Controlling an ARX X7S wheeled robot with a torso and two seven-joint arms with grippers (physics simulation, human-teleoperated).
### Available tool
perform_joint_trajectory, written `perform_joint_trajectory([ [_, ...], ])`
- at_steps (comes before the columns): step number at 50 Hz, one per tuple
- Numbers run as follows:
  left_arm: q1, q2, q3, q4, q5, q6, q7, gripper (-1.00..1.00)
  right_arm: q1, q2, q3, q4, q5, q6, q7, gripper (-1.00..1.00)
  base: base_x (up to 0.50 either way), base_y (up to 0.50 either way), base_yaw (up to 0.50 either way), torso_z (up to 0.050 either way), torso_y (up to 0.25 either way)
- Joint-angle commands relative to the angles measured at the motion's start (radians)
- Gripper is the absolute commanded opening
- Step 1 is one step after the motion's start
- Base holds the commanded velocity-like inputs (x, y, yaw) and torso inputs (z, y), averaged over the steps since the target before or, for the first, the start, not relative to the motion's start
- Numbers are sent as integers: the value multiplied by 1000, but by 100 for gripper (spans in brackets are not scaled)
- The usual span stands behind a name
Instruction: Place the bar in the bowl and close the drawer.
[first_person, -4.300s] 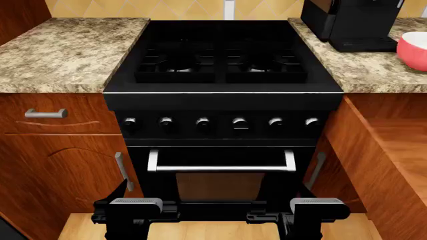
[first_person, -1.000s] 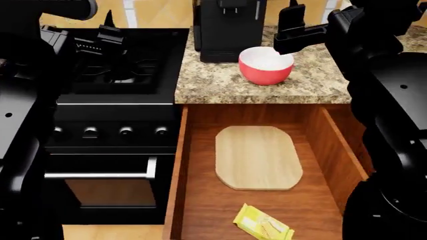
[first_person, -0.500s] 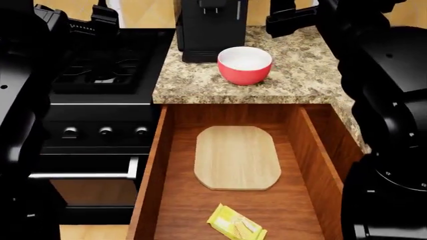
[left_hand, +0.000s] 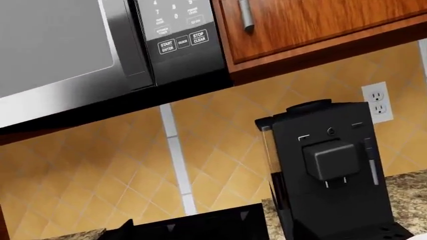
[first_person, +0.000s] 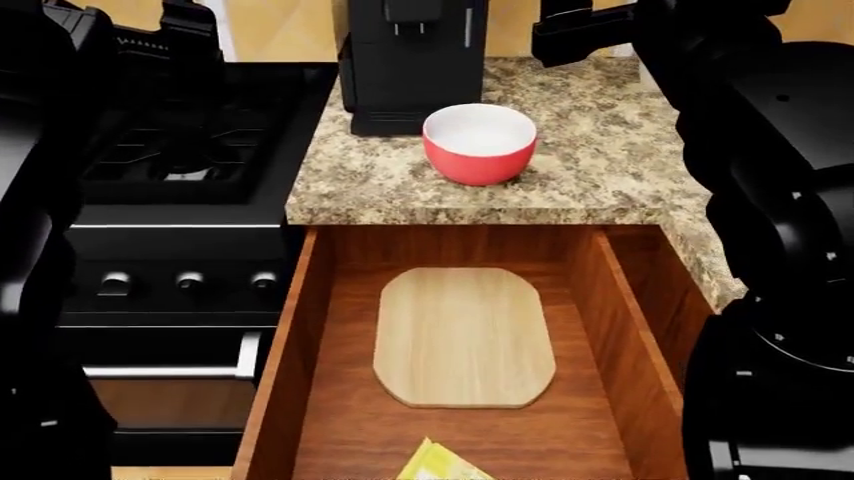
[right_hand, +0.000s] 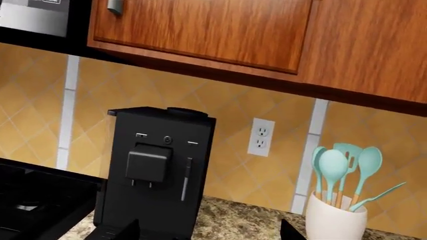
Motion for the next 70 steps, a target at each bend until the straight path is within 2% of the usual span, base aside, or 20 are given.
perform_joint_trajectory([
  [1, -1, -7, -6, 4, -1, -3, -3, 100, 2, 7, -16, 2, 2, -1, 3, 100, 0, 0, 0, 0, 0],
  [70, 1, -22, -15, 22, -13, -10, -20, 100, -3, 14, -17, 2, 38, 8, 27, 100, 77, 0, 0, 0, 0],
])
